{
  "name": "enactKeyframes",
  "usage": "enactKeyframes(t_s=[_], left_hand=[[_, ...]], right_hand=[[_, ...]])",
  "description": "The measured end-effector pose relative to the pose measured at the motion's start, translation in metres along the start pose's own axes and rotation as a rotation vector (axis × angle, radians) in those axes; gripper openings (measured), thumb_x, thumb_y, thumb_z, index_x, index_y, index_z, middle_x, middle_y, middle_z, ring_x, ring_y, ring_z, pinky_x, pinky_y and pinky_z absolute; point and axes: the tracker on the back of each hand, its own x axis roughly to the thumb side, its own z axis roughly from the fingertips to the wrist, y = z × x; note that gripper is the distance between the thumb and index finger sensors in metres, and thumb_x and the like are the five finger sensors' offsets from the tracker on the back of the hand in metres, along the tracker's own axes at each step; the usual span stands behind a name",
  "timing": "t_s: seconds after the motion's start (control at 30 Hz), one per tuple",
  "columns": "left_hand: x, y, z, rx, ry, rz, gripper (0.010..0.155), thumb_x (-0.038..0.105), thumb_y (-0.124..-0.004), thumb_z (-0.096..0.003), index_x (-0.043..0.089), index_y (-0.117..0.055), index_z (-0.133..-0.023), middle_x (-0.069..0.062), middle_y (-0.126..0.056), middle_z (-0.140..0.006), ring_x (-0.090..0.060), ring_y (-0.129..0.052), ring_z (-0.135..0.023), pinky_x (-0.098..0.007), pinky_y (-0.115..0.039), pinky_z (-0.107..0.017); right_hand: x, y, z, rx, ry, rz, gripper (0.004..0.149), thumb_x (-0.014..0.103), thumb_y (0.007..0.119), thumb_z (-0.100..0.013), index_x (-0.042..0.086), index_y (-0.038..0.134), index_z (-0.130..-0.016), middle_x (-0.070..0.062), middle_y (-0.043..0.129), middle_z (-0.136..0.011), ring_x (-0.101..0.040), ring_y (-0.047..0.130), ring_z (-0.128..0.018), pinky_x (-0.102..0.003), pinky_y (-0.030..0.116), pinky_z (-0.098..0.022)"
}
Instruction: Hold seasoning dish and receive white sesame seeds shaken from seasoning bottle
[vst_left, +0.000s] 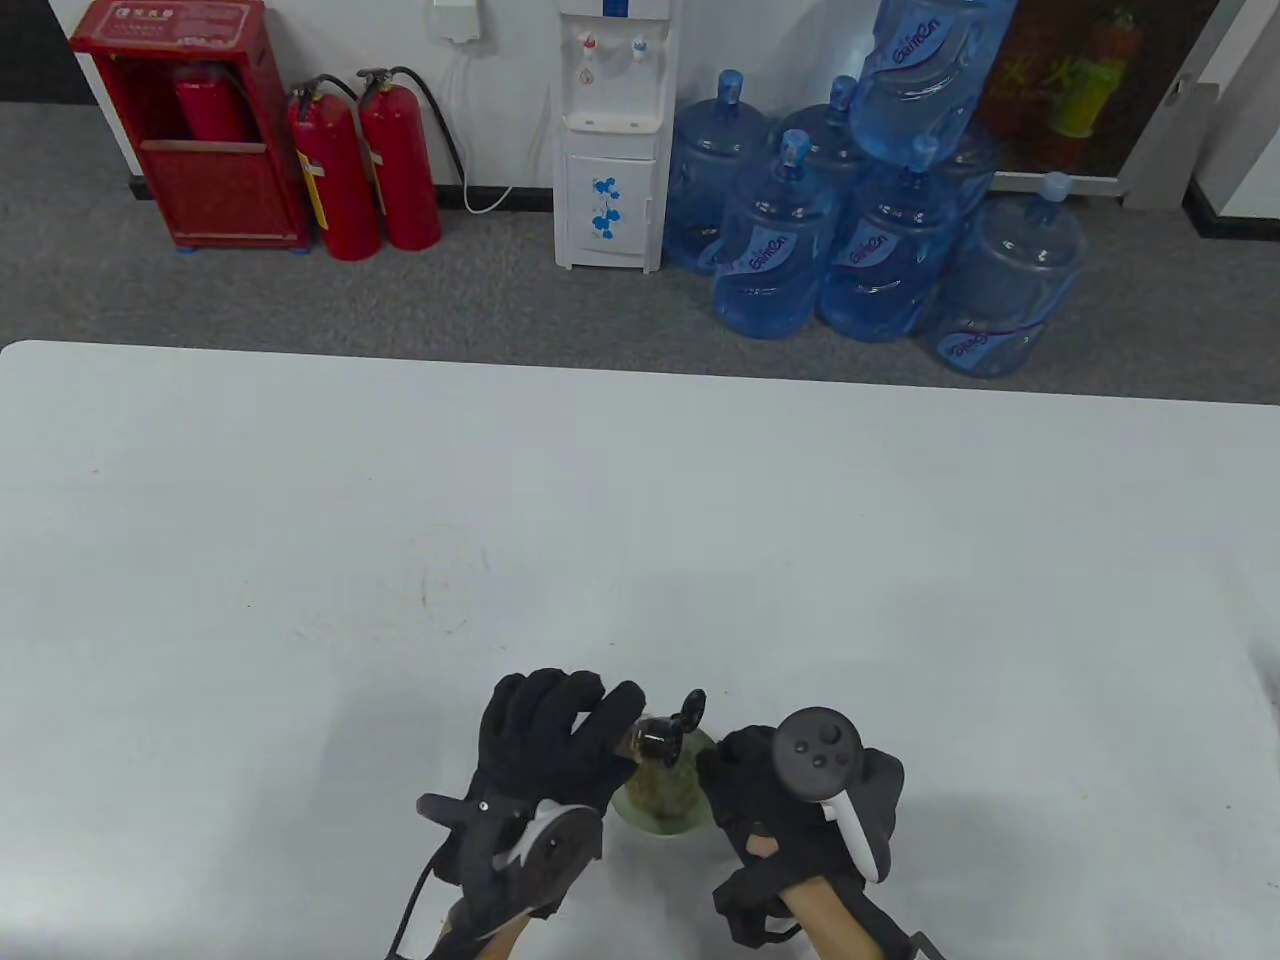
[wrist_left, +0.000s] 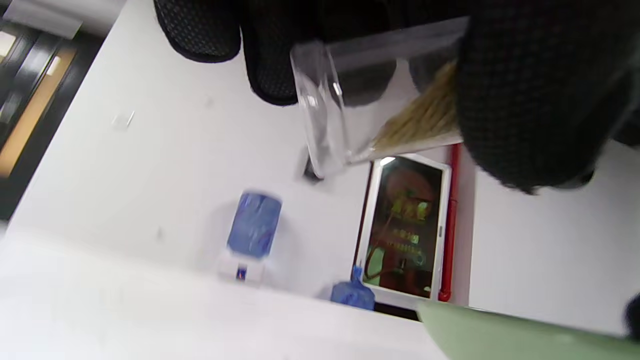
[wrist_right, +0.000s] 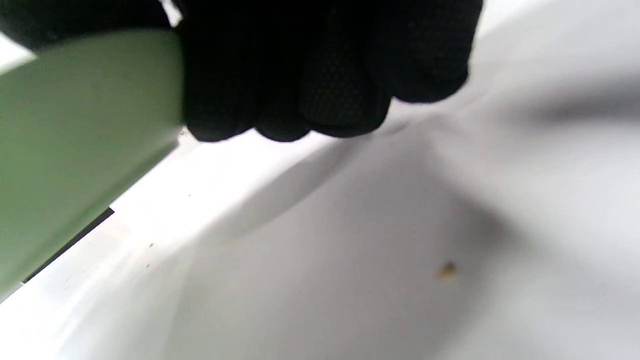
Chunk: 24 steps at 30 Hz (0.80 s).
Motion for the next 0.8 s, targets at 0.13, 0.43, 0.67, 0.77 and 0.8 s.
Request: enactKeyframes(t_s=[0.13,0.43,0.67,0.77,0.8], left_hand=[[-0.042,-0.003,-0.009,-0.132,0.185,0.365,0.069,0.053,-0.104,-0.0292,0.044,-0.076,-0.091,0.013,-0.086,-0.093,-0.022,-0.090,-0.083,-0.052,-0.069,-0.072],[-0.088,-0.004,-0.019,-0.118,0.435,0.388,0.070,0.048,-0.105,-0.0307,0.036,-0.075,-0.092,0.008,-0.087,-0.093,-0.021,-0.103,-0.063,-0.050,-0.081,-0.058],[-0.106,-0.018,-0.051,-0.178,0.585,0.223,0.069,0.047,-0.106,-0.0312,0.037,-0.075,-0.093,0.010,-0.086,-0.095,-0.022,-0.104,-0.070,-0.050,-0.081,-0.061],[-0.109,-0.025,-0.057,-0.197,0.623,0.211,0.070,0.046,-0.106,-0.0315,0.038,-0.074,-0.093,0.010,-0.086,-0.095,-0.021,-0.104,-0.072,-0.049,-0.081,-0.062],[-0.110,-0.028,-0.058,-0.203,0.634,0.222,0.070,0.046,-0.106,-0.0314,0.037,-0.075,-0.093,0.010,-0.086,-0.095,-0.022,-0.104,-0.072,-0.049,-0.081,-0.062]], right_hand=[[-0.004,-0.004,-0.001,-0.007,0.013,-0.005,0.038,0.054,0.084,-0.045,0.023,0.093,-0.065,0.004,0.086,-0.087,-0.021,0.091,-0.068,-0.034,0.083,-0.049],[-0.013,-0.013,-0.008,-0.035,0.065,-0.024,0.039,0.053,0.084,-0.045,0.022,0.093,-0.066,0.003,0.086,-0.088,-0.022,0.091,-0.069,-0.036,0.082,-0.049],[-0.025,-0.025,-0.017,-0.074,0.126,-0.053,0.039,0.053,0.084,-0.045,0.021,0.093,-0.066,0.002,0.086,-0.088,-0.023,0.091,-0.069,-0.036,0.082,-0.049],[-0.029,-0.028,-0.018,-0.080,0.137,-0.063,0.039,0.053,0.084,-0.045,0.021,0.093,-0.066,0.002,0.086,-0.088,-0.023,0.091,-0.069,-0.036,0.082,-0.049],[-0.030,-0.029,-0.018,-0.083,0.142,-0.067,0.039,0.053,0.084,-0.045,0.021,0.093,-0.066,0.002,0.086,-0.088,-0.023,0.091,-0.069,-0.036,0.082,-0.049]])
